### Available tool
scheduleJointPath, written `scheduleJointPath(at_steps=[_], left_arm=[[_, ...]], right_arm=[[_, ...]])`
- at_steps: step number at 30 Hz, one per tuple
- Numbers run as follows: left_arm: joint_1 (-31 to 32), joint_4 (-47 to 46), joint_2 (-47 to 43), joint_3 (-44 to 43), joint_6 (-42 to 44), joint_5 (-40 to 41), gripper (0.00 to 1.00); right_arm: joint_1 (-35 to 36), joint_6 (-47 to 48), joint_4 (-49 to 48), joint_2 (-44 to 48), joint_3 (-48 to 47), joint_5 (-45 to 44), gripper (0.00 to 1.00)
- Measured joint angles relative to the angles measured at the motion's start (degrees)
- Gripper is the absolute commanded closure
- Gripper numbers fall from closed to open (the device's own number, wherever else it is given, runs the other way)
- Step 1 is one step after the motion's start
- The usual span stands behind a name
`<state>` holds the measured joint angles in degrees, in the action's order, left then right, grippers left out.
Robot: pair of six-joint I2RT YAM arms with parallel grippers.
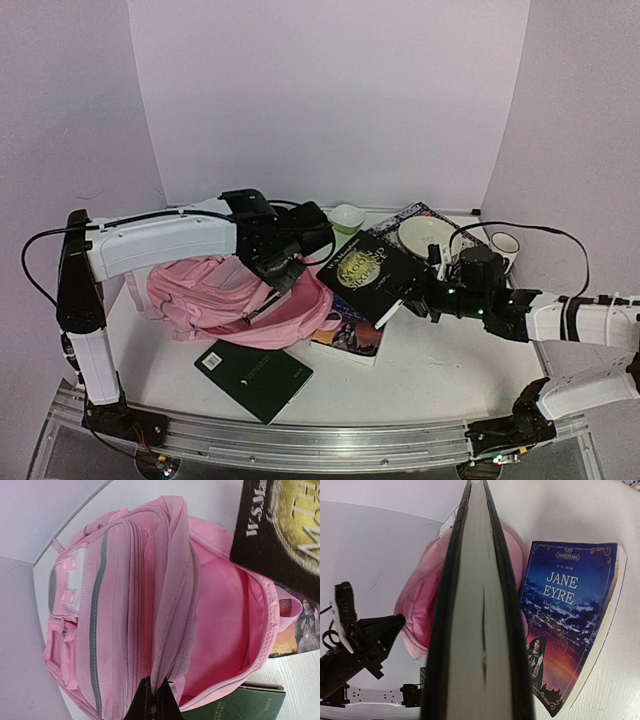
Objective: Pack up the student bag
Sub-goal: Pick up the largest pocket of the bag from the student bag, then place the book in the largest pocket of the bag.
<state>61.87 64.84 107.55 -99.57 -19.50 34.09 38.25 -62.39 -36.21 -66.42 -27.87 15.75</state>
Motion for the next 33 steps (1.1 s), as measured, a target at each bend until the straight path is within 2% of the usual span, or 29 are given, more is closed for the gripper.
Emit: scheduleJointPath(at_steps=[8, 17, 24, 33], left_arm=[[-0.1, 4.6, -0.1, -6.6, 3.8, 11.0, 1.0], [-0.1, 6.4, -0.1, -11.1, 9.1, 18.7, 1.0], [0.5, 7.1, -0.1, -12.6, 10.0, 19.9, 1.0], [1.5, 5.8, -0.8, -10.7, 7.6, 16.2, 1.0]], right_arm=[[5.9, -5.5, -5.0, -8.6, -4.2, 0.8, 1.0], [11.0, -9.9, -12.0, -21.4, -17.1, 3.0, 1.0], [12.6, -13.0, -13.7, -35.4, -29.4, 3.1, 1.0], [13.7, -14.0, -12.1, -51.3, -43.0, -0.1, 1.0]])
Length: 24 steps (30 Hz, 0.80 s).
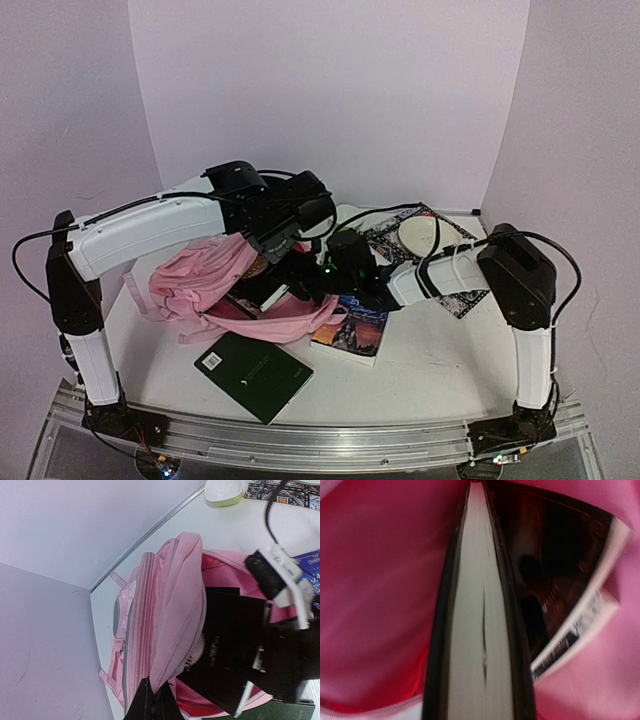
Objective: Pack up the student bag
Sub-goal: Place the book in the largest pocket of the bag.
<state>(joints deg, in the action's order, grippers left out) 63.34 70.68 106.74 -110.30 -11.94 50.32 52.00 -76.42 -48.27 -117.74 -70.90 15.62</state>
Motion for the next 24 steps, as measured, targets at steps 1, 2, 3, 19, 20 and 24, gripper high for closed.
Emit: scheduleJointPath(at_steps=[1, 2, 3, 19, 20, 24], left_arm=[[0.1, -0.4, -0.3, 0.6, -0.1, -0.6, 1.0], [0.2, -0.8, -0.7, 1.2, -0.2, -1.1, 1.0], [0.2, -1.5, -1.2, 1.9, -0.4, -1.7, 1.0], [0.4, -14.2, -12.5, 19.0, -3.3, -8.6, 1.0], [0.4, -14.6, -12.7, 19.5, -3.5, -8.7, 1.0], [0.5, -16.0, -13.0, 21.3, -4.7, -8.8, 1.0]], right_arm=[[0.1, 0.1, 0.5, -1.7, -2.3, -0.3, 1.0], [0.1, 0.3, 1.2, -3.5, -4.8, -0.7, 1.0], [0.2, 0.7, 2.3, -5.0, -7.5, -1.1, 1.0], [1.0, 8.2, 11.7, -16.4, -23.5, -7.4, 0.19], [0.9, 8.8, 11.2, -16.3, -23.0, -7.5, 0.14], [0.9, 11.0, 11.2, -12.4, -18.6, -7.8, 0.02]])
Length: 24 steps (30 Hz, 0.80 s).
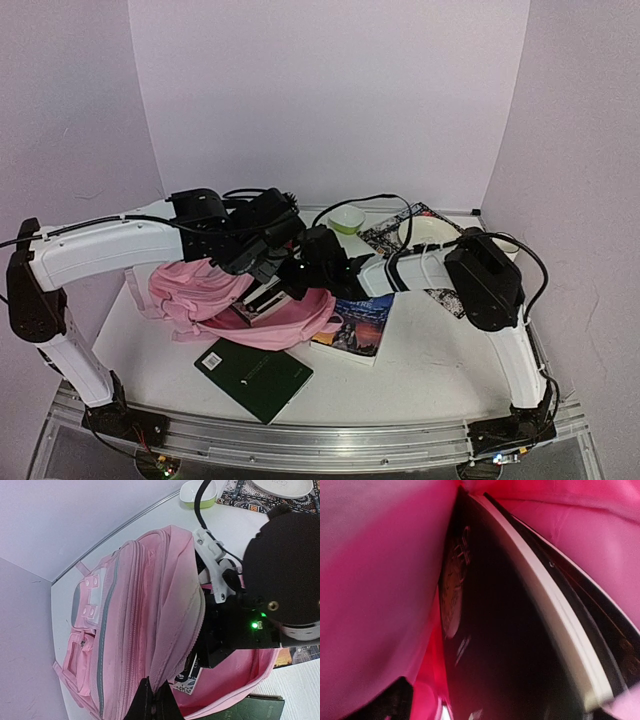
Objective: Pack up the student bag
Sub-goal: Place the book in the largest pocket of the bag, then place the largest pocket of the bag in the student bag.
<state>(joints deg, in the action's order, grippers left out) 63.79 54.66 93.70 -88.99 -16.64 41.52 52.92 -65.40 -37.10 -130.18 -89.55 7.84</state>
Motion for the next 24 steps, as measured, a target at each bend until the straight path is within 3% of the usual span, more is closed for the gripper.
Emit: scheduleJointPath(at_steps=[16, 21, 24], left_arm=[[-4.5, -5.7, -2.6, 9.2, -2.9, -4.3, 1.0], [-7.7, -6.9, -3.3, 13.8, -3.0, -6.6, 1.0], [-9.1, -8.0, -3.4, 15.8, -3.0, -7.5, 0.95]], right_arm=[[-0.2, 11.4, 11.7, 21.7, 21.3, 0.1, 0.02], [-0.3, 16.0, 19.5, 31.6, 26.7, -5.2, 0.02], [-1.1, 17.2, 23.5, 36.6, 29.7, -8.7, 0.02]])
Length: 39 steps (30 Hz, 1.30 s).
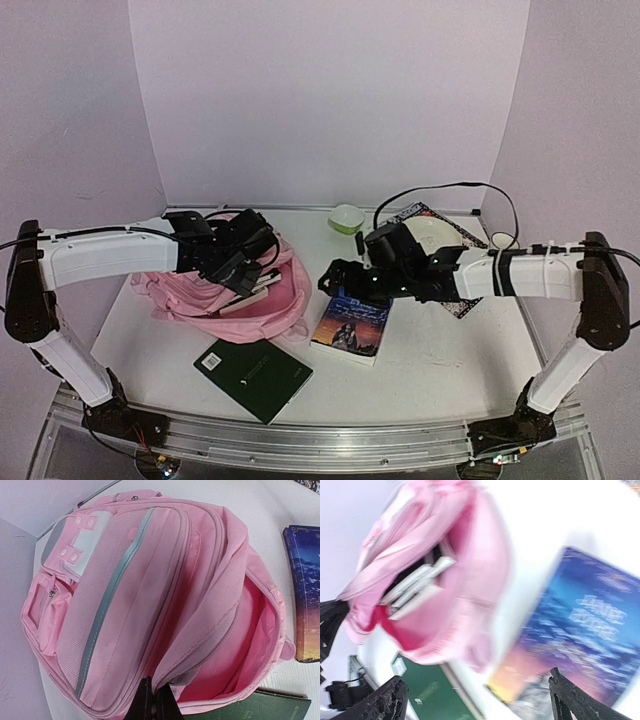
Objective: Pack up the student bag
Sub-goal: Place the largest pocket of the bag in the student bag, then adjust the book at the center of the board.
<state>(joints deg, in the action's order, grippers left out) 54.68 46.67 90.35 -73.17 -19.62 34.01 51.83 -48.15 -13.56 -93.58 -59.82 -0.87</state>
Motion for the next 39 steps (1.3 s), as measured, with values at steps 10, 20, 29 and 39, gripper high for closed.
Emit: scheduleJointPath(at_steps=[10, 20, 29, 39], left_arm=[[-0.8, -2.3, -0.1, 0.8, -1.3, -5.6, 0.47], [-0.8, -3.4, -6.1, -0.5, -4.3, -9.2, 0.21], [-1.1, -10.6, -7.4, 0.0, -6.4, -17.9, 0.2], [0.5, -20.2, 3.0, 1.7, -7.7, -27.4, 0.21]], right_arm=[[-7.6, -0.3, 6.5, 6.5, 12.0, -4.6, 0.03], [-8.8, -2.5, 4.4, 3.4, 13.6, -1.7, 0.17], [-8.8, -4.5, -1.1, -3.2, 13.7, 3.7, 0.33], [-9.2, -5.5, -3.3, -3.5, 14.7, 5.3, 0.35]])
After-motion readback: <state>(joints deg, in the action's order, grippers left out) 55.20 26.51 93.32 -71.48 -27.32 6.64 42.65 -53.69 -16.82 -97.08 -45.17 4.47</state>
